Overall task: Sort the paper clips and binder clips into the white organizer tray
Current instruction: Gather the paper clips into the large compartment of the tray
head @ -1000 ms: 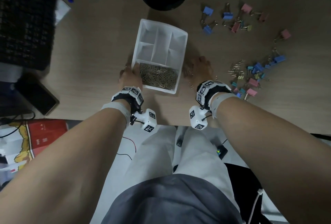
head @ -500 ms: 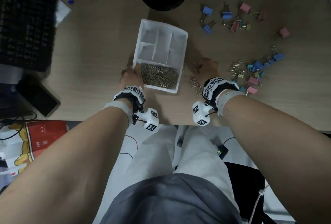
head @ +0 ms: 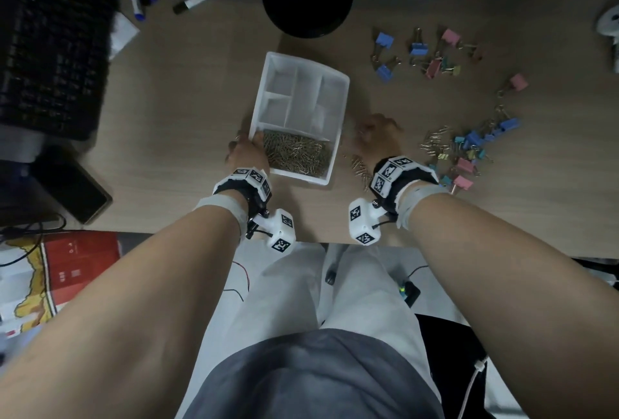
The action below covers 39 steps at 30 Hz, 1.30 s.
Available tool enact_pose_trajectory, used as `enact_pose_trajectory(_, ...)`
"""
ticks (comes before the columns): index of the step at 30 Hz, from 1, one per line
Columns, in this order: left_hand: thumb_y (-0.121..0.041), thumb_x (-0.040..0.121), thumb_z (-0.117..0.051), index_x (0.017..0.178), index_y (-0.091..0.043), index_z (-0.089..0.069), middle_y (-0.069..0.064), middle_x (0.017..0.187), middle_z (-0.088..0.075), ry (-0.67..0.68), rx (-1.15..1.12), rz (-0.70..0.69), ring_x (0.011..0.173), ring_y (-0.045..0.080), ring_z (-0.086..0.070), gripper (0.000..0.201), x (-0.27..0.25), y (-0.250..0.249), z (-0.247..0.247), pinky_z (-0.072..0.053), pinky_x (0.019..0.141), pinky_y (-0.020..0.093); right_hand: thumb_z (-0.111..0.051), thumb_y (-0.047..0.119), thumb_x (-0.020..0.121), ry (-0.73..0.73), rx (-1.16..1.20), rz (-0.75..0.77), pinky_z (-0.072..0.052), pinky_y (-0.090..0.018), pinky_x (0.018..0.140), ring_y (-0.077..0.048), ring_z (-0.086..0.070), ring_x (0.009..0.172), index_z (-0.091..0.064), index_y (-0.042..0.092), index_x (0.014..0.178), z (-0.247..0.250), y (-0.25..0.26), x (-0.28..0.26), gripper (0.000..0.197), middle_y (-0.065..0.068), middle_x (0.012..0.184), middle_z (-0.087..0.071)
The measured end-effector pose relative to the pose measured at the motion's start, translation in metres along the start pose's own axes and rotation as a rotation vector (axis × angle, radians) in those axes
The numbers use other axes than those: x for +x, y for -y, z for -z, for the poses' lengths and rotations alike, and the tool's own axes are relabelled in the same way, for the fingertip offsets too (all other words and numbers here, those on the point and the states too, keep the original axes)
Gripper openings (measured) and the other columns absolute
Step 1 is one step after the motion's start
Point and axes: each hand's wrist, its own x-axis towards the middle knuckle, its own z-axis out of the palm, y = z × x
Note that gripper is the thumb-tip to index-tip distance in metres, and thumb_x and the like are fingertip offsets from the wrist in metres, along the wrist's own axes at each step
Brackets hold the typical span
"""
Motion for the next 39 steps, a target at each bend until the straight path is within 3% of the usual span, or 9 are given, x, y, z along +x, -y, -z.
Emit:
enact_pose_trajectory(6,-0.048,0.101,-0.027,0.130,-0.007,-0.045,0.017,0.129,-0.053,0.008,0.042,-0.037,0.118,0.039,-0.050,0.054,0.000,0.003,0.000,-0.041,0.096,0.046,-0.082,0.032,0.075,0.117,-0.137,0.063,-0.033,-0.039,0.109,-0.035,-0.036,0.129,-0.052,0.026,0.137,-0.011,-0.003,0.004,0.069,-0.010,0.142,-0.032)
enact_pose_trajectory(13,-0.048,0.101,-0.029,0.129,-0.006,-0.047,0.018,0.126,-0.055,-0.039,0.021,-0.053,0.117,0.038,-0.052,0.053,0.007,0.011,0.005,-0.042,0.094,0.043,-0.080,0.020,0.078,0.151,-0.120,0.168,-0.052,-0.045,0.095,-0.035,-0.059,0.106,-0.067,0.011,0.105,-0.026,0.013,0.017,0.031,-0.015,0.121,-0.055)
enact_pose_trajectory(17,-0.048,0.101,-0.029,0.129,-0.006,-0.047,0.018,0.125,-0.056,-0.055,0.023,-0.057,0.114,0.038,-0.053,0.054,0.009,0.012,0.006,-0.043,0.094,0.044,-0.075,0.016,0.084,0.216,-0.157,0.165,-0.055,-0.044,0.091,-0.031,-0.067,0.096,-0.070,0.017,0.091,-0.026,0.010,0.018,0.009,-0.012,0.101,-0.070)
enact_pose_trajectory(24,-0.047,0.101,-0.029,0.127,-0.005,-0.049,0.019,0.123,-0.056,-0.064,0.026,-0.065,0.113,0.039,-0.054,0.053,0.007,0.011,0.006,-0.043,0.093,0.044,-0.064,0.029,0.094,0.215,-0.351,0.111,-0.056,-0.041,0.081,-0.037,-0.068,0.099,-0.068,0.007,0.110,-0.032,0.012,0.022,0.027,-0.019,0.103,-0.070)
enact_pose_trajectory(28,-0.048,0.101,-0.027,0.130,-0.008,-0.046,0.018,0.125,-0.054,-0.038,0.033,-0.044,0.114,0.039,-0.053,0.053,0.007,0.011,0.007,-0.043,0.094,0.046,-0.063,0.024,0.093,0.201,-0.388,0.121,-0.056,-0.036,0.080,-0.038,-0.068,0.094,-0.069,0.010,0.104,-0.028,0.011,0.020,0.019,-0.017,0.100,-0.070)
enact_pose_trajectory(31,-0.047,0.101,-0.029,0.130,-0.008,-0.046,0.019,0.125,-0.054,-0.043,0.010,-0.043,0.114,0.040,-0.052,0.052,0.007,0.011,0.006,-0.043,0.093,0.045,-0.069,0.027,0.088,0.185,-0.262,0.090,-0.056,-0.033,0.086,-0.032,-0.068,0.092,-0.075,0.014,0.094,-0.016,0.005,0.015,0.016,-0.011,0.098,-0.073)
enact_pose_trajectory(35,-0.046,0.101,-0.031,0.130,-0.007,-0.047,0.020,0.124,-0.055,-0.051,0.000,-0.040,0.114,0.040,-0.053,0.051,0.007,0.010,0.005,-0.044,0.093,0.046,-0.073,0.021,0.078,0.076,0.060,0.138,-0.051,-0.014,0.073,-0.010,-0.067,0.072,-0.076,0.023,0.079,0.001,0.013,-0.001,0.004,0.007,0.076,-0.071)
enact_pose_trajectory(37,-0.045,0.101,-0.031,0.130,-0.006,-0.046,0.020,0.124,-0.054,-0.038,-0.002,-0.037,0.115,0.040,-0.052,0.051,0.007,0.009,0.006,-0.043,0.093,0.046,-0.080,0.020,0.075,0.180,0.164,0.193,-0.044,-0.007,0.064,0.005,-0.060,0.065,-0.076,0.024,0.080,0.005,0.031,-0.009,0.007,0.016,0.069,-0.066)
enact_pose_trajectory(39,-0.045,0.101,-0.030,0.131,-0.006,-0.045,0.021,0.125,-0.054,-0.025,-0.003,-0.035,0.115,0.040,-0.052,0.051,0.006,0.007,0.008,-0.043,0.093,0.046,-0.086,0.027,0.071,0.300,0.177,0.255,-0.047,-0.015,0.071,0.004,-0.063,0.071,-0.076,0.026,0.082,0.003,0.050,-0.016,0.015,0.018,0.072,-0.068)
